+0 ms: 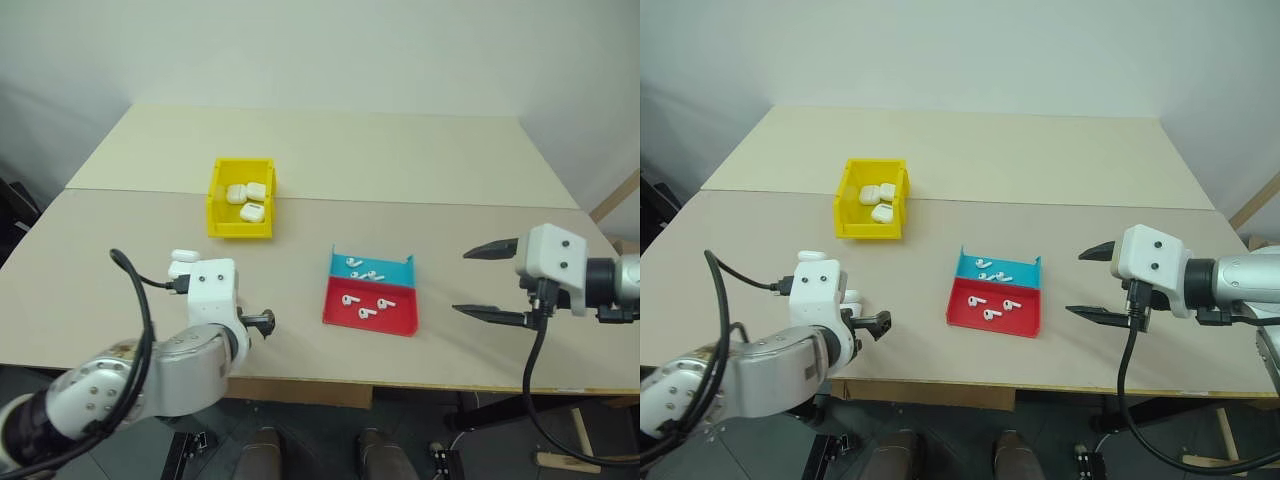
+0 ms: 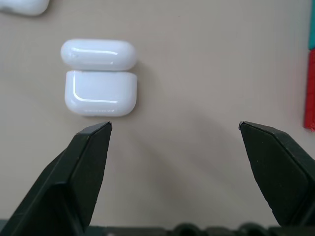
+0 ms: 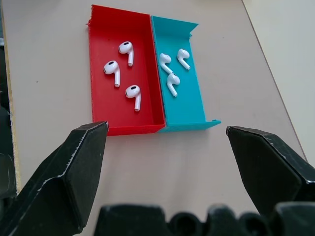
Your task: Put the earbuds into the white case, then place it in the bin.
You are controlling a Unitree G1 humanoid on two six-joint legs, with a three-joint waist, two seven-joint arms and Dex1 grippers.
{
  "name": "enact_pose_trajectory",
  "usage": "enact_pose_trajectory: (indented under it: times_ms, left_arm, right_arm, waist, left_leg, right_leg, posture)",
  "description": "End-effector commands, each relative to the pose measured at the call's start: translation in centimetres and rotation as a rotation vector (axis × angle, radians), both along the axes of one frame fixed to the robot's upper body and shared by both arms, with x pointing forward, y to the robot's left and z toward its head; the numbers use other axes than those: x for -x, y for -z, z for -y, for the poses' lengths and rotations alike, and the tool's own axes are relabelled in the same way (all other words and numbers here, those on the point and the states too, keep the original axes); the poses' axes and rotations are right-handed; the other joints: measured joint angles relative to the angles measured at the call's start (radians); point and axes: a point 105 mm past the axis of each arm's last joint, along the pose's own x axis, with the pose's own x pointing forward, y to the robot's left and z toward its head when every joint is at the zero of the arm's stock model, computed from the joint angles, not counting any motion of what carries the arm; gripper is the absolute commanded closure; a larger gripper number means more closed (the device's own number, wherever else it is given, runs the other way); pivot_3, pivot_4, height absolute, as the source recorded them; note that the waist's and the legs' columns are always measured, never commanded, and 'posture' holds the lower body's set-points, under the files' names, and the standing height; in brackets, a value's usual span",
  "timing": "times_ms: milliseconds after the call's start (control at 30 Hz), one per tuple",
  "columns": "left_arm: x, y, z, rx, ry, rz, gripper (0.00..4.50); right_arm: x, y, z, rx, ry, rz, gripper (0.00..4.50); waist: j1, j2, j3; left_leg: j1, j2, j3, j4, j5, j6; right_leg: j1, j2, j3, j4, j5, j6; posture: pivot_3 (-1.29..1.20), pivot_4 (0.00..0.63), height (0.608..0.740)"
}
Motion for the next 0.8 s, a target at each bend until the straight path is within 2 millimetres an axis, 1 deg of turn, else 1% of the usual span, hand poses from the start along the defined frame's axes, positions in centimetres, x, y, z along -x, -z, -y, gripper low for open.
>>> enact_pose_trajectory:
  times_ms: [33, 100, 167, 400, 467, 600, 733, 800]
  left_arm:
    - [0.3, -0.5, -0.4, 0.001, -0.070, 0.007, 0.00]
    - [0.3, -0.5, -0.4, 0.012, -0.081, 0.002, 0.00]
    - [0.0, -0.6, -0.9, -0.027, -0.088, 0.012, 0.00]
    - [-1.7, -1.9, -3.4, -0.156, -0.118, 0.070, 0.00]
    - [-2.0, -1.8, -3.6, -0.159, -0.101, 0.068, 0.00]
    - [-2.7, -1.6, -4.9, -0.204, -0.079, 0.048, 0.00]
    - [-3.4, -1.3, -5.2, -0.188, -0.057, 0.029, 0.00]
    - [-3.7, -1.4, -5.4, -0.206, -0.040, 0.025, 0.00]
  right_arm:
    - [0.0, -1.1, 0.2, 0.030, -0.005, 0.034, 0.03]
    - [0.0, -1.1, 0.3, 0.033, -0.005, 0.027, 0.03]
    - [0.0, -1.0, 0.4, 0.035, 0.000, 0.024, 0.03]
    - [0.2, -0.3, 0.5, 0.033, 0.014, 0.009, 0.03]
    - [0.3, -0.1, 0.5, 0.032, 0.020, 0.005, 0.03]
    - [0.4, 0.2, 0.6, 0.031, 0.034, 0.001, 0.03]
    - [0.5, 0.3, 0.5, 0.030, 0.038, -0.002, 0.03]
    - [0.5, 0.3, 0.5, 0.031, 0.042, -0.003, 0.03]
  waist:
    - [0.002, 0.000, 0.000]
    - [0.005, 0.000, 0.000]
    - [0.008, 0.000, 0.000]
    - [0.011, 0.000, 0.000]
    - [0.011, 0.000, 0.000]
    - [0.010, 0.000, 0.000]
    - [0.011, 0.000, 0.000]
    - [0.011, 0.000, 0.000]
  left_leg:
    - [0.000, 0.000, 0.000, 0.000, 0.000, 0.000]
    - [0.000, 0.000, 0.000, 0.000, 0.000, 0.000]
    - [0.000, 0.000, 0.001, 0.000, 0.000, 0.000]
    - [0.000, 0.000, 0.000, 0.001, 0.000, 0.000]
    - [0.000, 0.000, 0.000, 0.001, 0.000, 0.000]
    - [0.000, 0.000, 0.000, 0.000, 0.000, 0.000]
    - [0.000, 0.000, 0.000, 0.000, 0.000, 0.000]
    - [0.000, 0.000, 0.000, 0.001, 0.000, 0.000]
  right_leg:
    - [0.000, 0.000, 0.000, 0.000, 0.000, 0.000]
    - [0.000, 0.000, 0.000, 0.000, 0.000, 0.000]
    - [0.000, 0.000, 0.000, 0.000, 0.000, 0.000]
    - [0.001, 0.000, 0.000, -0.001, 0.000, 0.000]
    - [0.001, 0.000, -0.001, -0.001, 0.000, 0.000]
    - [0.001, 0.000, -0.001, -0.001, 0.000, 0.000]
    - [0.001, 0.001, -0.001, -0.001, 0.000, 0.000]
    - [0.001, 0.000, -0.001, -0.001, 0.000, 0.001]
  posture:
    - [0.00, 0.150, 0.740]
    - [0.00, 0.150, 0.740]
    - [0.00, 0.150, 0.740]
    - [0.00, 0.150, 0.740]
    - [0.00, 0.150, 0.740]
    - [0.00, 0.150, 0.740]
    - [0.00, 0.150, 0.740]
    - [0.00, 0.150, 0.740]
